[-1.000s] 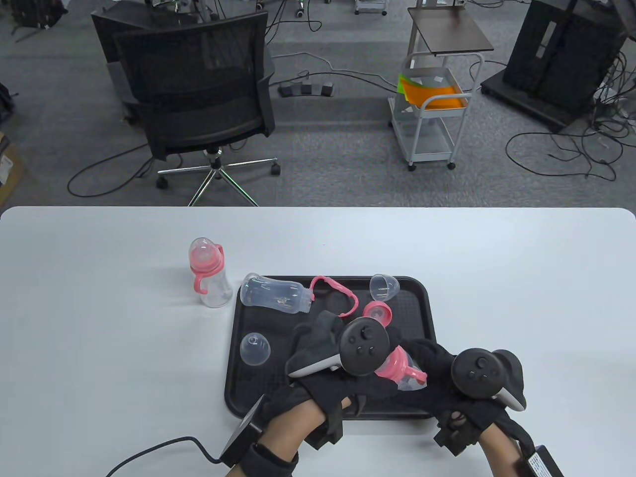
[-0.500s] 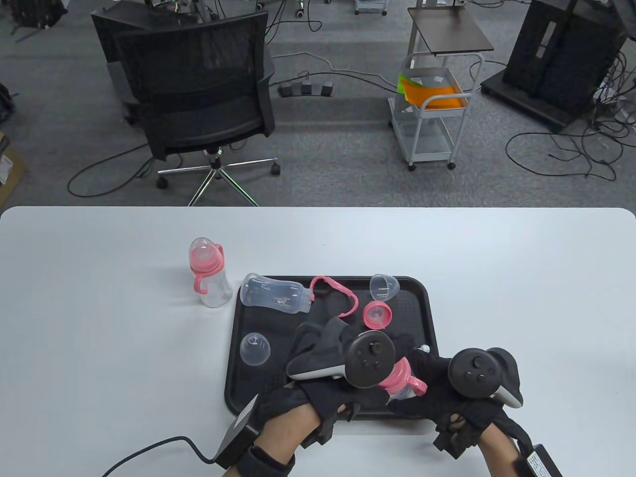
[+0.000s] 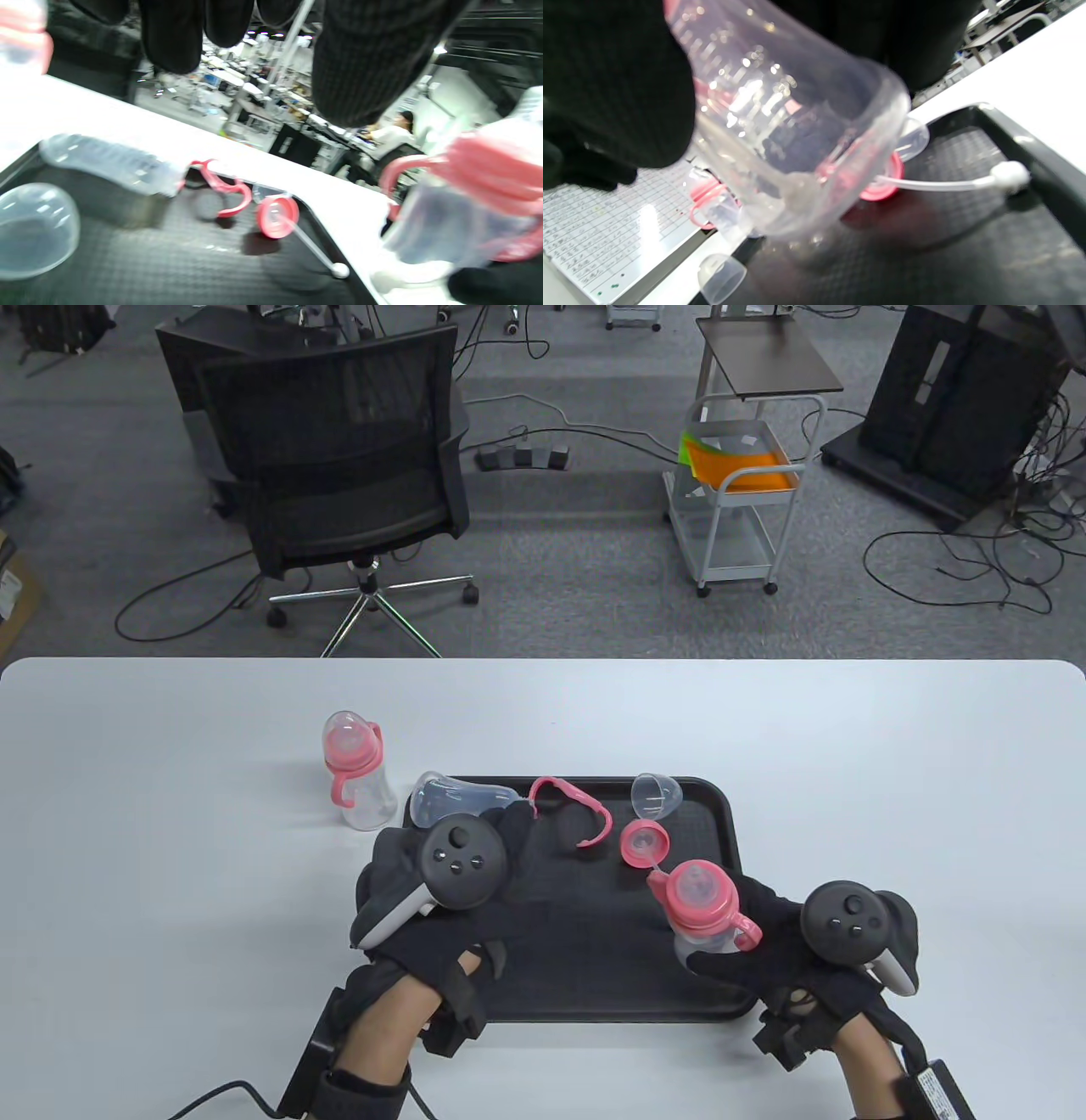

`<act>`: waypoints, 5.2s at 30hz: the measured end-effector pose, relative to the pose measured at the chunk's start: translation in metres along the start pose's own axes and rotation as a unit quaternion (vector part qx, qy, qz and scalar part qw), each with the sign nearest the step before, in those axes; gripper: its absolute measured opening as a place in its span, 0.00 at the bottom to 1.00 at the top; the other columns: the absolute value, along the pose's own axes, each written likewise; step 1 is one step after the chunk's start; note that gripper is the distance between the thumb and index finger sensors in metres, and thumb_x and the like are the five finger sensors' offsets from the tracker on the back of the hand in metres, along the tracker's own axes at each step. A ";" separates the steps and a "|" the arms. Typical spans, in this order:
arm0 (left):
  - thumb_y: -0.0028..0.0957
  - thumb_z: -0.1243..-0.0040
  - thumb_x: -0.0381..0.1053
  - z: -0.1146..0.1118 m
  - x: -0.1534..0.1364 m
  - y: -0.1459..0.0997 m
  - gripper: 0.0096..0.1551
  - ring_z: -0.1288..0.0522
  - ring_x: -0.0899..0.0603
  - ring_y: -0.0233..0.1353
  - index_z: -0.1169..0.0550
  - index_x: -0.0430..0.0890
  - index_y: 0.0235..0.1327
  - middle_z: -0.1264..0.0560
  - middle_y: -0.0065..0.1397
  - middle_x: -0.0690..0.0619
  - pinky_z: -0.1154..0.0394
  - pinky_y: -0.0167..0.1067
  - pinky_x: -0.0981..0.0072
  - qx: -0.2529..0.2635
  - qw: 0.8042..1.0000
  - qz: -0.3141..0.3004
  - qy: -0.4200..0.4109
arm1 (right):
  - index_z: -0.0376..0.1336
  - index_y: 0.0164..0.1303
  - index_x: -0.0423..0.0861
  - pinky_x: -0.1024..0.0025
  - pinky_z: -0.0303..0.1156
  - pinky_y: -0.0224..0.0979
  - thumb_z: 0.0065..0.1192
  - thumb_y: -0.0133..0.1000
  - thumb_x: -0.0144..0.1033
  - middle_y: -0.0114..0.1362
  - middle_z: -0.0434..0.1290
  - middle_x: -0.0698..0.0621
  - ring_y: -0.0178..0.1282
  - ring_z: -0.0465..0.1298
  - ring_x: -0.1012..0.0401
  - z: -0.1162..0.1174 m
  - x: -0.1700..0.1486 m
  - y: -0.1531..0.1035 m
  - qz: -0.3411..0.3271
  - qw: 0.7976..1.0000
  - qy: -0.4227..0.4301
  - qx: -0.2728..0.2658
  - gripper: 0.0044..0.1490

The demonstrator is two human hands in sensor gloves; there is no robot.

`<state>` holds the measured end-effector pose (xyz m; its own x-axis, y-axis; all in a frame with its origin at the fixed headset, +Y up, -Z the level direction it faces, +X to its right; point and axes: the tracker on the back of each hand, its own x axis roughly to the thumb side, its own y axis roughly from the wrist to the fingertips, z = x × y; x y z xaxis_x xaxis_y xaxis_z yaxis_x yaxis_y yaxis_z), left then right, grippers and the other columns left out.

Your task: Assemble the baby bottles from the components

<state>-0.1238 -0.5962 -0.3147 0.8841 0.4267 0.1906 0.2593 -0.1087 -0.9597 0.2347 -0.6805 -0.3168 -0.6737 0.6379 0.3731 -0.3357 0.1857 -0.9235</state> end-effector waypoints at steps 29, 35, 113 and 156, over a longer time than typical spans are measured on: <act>0.49 0.22 0.60 -0.107 -0.080 0.059 0.55 0.32 0.34 0.77 0.43 0.59 0.83 0.45 0.85 0.47 0.42 0.78 0.33 -0.087 0.954 0.211 0.195 | 0.63 0.73 0.49 0.37 0.65 0.75 0.89 0.33 0.54 0.71 0.67 0.47 0.74 0.66 0.41 -0.007 -0.002 -0.003 0.022 0.998 0.040 -0.049 0.58; 0.48 0.21 0.62 -0.111 -0.079 0.062 0.53 0.27 0.36 0.75 0.40 0.61 0.81 0.37 0.84 0.48 0.43 0.78 0.32 -0.102 0.954 0.206 0.191 | 0.64 0.73 0.45 0.38 0.69 0.73 0.89 0.33 0.54 0.70 0.72 0.47 0.71 0.74 0.45 -0.007 0.000 -0.004 0.029 0.997 0.041 -0.052 0.59; 0.57 0.44 0.75 -0.073 0.104 0.009 0.41 0.36 0.28 0.76 0.42 0.64 0.80 0.41 0.83 0.43 0.46 0.67 0.10 0.112 0.909 -0.248 -0.317 | 0.67 0.69 0.40 0.49 0.83 0.63 0.88 0.33 0.59 0.65 0.78 0.44 0.63 0.83 0.47 0.010 0.043 -0.010 -0.048 0.997 0.010 -0.068 0.58; 0.59 0.56 0.75 -0.042 0.106 0.012 0.40 0.34 0.30 0.77 0.35 0.59 0.82 0.32 0.82 0.47 0.46 0.69 0.12 0.008 0.919 -0.275 -0.282 | 0.66 0.68 0.36 0.53 0.83 0.60 0.86 0.34 0.60 0.64 0.77 0.41 0.59 0.84 0.47 0.013 0.067 -0.012 -0.053 0.995 -0.006 -0.085 0.59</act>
<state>-0.0107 -0.5896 -0.2975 0.2769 0.8110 0.5154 0.5973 0.2749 -0.7535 0.1851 -0.6504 -0.2794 -0.6482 0.6002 0.4686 -0.2895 0.3750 -0.8807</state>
